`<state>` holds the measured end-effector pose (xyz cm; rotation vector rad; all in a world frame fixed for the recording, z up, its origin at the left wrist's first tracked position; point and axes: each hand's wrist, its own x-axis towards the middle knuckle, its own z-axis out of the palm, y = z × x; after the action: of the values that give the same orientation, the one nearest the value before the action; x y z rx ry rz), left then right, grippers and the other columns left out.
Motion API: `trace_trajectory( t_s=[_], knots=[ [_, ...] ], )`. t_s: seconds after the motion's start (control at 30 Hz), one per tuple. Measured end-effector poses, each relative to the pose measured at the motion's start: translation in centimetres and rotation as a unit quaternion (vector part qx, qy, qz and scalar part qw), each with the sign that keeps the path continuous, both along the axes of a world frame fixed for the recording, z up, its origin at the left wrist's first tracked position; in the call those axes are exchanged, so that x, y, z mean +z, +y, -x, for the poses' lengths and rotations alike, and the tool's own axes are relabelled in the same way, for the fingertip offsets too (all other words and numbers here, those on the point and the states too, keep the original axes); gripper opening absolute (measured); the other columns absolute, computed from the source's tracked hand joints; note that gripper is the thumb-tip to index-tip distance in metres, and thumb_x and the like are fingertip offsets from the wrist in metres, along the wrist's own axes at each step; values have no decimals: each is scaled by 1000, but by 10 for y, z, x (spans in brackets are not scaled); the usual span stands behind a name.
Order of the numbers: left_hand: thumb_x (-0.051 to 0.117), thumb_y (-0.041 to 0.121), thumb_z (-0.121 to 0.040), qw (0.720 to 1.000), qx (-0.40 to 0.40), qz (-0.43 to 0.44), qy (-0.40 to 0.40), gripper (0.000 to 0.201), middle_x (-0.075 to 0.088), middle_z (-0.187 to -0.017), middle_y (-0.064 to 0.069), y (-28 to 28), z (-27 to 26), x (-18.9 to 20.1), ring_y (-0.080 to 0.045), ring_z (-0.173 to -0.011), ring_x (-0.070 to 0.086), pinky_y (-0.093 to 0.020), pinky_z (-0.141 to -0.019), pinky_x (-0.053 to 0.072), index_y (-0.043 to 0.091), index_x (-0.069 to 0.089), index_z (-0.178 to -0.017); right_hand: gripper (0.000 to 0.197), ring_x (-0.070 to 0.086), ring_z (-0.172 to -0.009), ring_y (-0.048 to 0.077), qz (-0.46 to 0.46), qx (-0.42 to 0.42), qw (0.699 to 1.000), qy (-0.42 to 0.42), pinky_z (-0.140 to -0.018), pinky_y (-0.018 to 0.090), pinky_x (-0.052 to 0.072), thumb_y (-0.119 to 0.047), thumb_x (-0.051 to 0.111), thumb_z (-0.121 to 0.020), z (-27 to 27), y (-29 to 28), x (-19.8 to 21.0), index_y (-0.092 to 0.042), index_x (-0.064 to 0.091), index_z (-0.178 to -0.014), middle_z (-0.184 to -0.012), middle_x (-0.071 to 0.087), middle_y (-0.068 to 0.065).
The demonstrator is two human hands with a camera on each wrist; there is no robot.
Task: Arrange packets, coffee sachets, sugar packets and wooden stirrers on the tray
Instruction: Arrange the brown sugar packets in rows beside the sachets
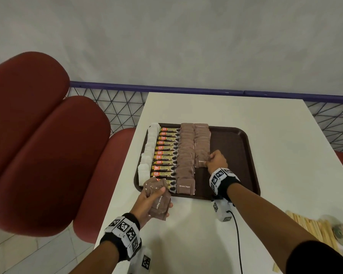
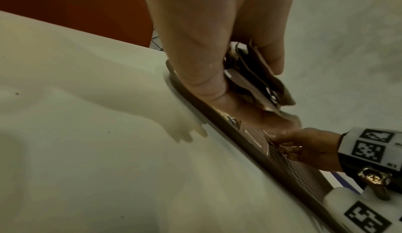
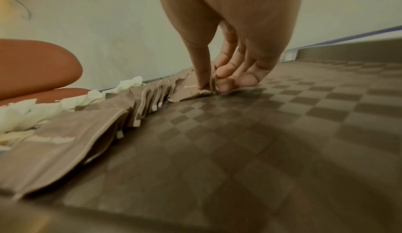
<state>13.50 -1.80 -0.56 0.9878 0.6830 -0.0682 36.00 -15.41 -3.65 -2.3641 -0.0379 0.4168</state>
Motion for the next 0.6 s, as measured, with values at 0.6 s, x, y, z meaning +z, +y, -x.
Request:
trace_trajectory(
  t_s=[0.6],
  knots=[
    [60,27,-86,999,-19,-32,-6,31,65,-86,-21,-12,-12,5,-29,-65,63,-37,-57,53,7,59,-110,36,48,-77,12,-98,300,947,56,-65,23,40,-41,64,-83,85,-16,39,-14,44,-97,-87,50,-3]
  ],
)
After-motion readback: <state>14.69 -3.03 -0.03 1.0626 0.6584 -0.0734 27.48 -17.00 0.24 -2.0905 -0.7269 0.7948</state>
